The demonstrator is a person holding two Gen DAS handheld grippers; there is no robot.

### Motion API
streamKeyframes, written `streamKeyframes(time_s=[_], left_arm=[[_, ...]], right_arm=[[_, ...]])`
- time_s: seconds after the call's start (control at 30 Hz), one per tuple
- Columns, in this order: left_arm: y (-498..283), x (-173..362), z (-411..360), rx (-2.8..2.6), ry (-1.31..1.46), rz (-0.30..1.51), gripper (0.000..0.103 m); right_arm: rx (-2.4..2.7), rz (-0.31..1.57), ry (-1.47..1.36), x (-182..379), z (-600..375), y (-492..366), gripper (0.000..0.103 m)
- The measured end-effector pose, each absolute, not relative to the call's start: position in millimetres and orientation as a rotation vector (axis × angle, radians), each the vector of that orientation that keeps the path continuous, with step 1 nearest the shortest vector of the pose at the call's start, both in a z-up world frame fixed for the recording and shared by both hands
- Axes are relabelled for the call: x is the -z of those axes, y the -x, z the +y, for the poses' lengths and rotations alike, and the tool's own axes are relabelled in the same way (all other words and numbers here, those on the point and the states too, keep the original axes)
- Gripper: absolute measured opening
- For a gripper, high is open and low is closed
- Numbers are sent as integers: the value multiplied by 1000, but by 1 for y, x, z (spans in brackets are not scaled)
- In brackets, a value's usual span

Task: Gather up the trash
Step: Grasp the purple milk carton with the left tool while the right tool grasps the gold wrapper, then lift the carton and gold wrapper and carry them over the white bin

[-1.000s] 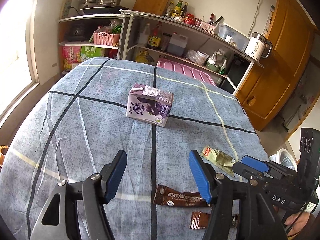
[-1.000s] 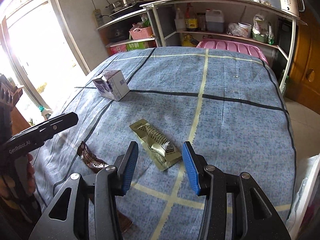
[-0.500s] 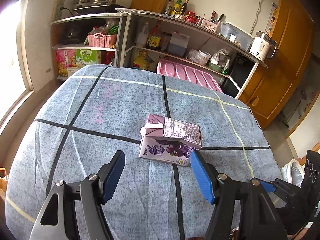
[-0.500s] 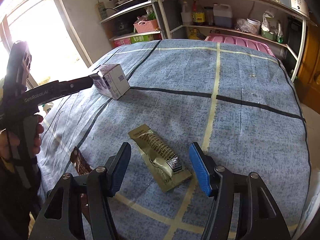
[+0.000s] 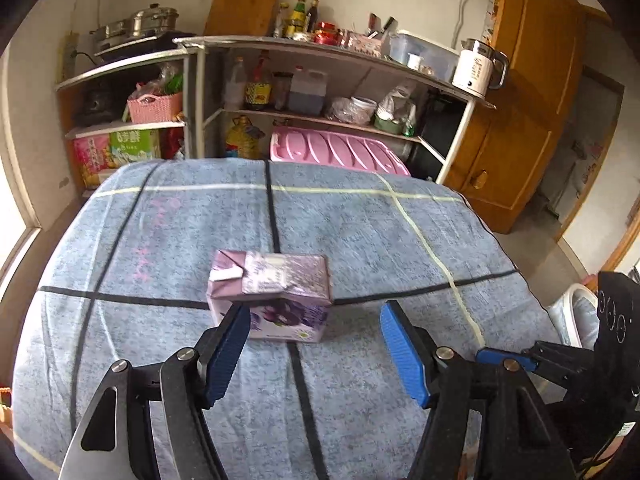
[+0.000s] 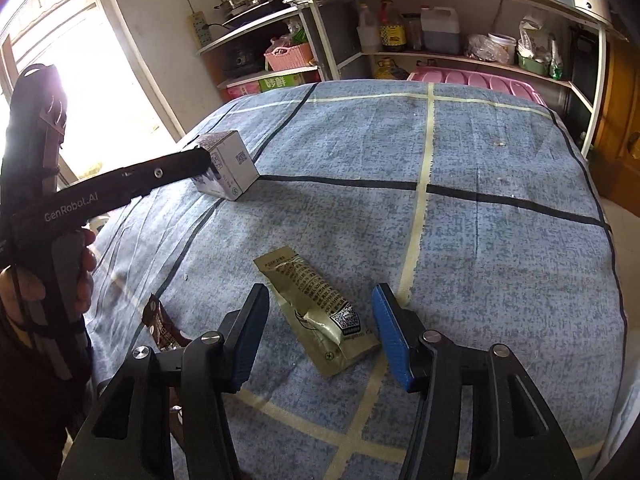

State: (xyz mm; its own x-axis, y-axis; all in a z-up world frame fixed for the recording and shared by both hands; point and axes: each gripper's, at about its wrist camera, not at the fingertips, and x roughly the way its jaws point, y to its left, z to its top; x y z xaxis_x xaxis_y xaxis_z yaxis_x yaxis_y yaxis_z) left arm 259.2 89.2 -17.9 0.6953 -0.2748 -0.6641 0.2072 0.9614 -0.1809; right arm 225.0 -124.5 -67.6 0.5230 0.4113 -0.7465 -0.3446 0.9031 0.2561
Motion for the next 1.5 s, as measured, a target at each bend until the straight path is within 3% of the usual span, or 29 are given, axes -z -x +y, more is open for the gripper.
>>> streamKeyframes(time_s=[0.4,0.63,0.93,1.5], left_arm=[[-292,32,121,284,208,811,70],[-278,30,92,399,186,816,70],[-263,16,77,341,43,740,70],[-303,37,73,441,68,816,74]], right_arm=[[-454,909,-69,67,-118,-223,53],[-450,912,-64,68,-119,-220,26],[-448,909,-92,68,-126,-215,23],[-440,915,-142,70,-133,-215,23]])
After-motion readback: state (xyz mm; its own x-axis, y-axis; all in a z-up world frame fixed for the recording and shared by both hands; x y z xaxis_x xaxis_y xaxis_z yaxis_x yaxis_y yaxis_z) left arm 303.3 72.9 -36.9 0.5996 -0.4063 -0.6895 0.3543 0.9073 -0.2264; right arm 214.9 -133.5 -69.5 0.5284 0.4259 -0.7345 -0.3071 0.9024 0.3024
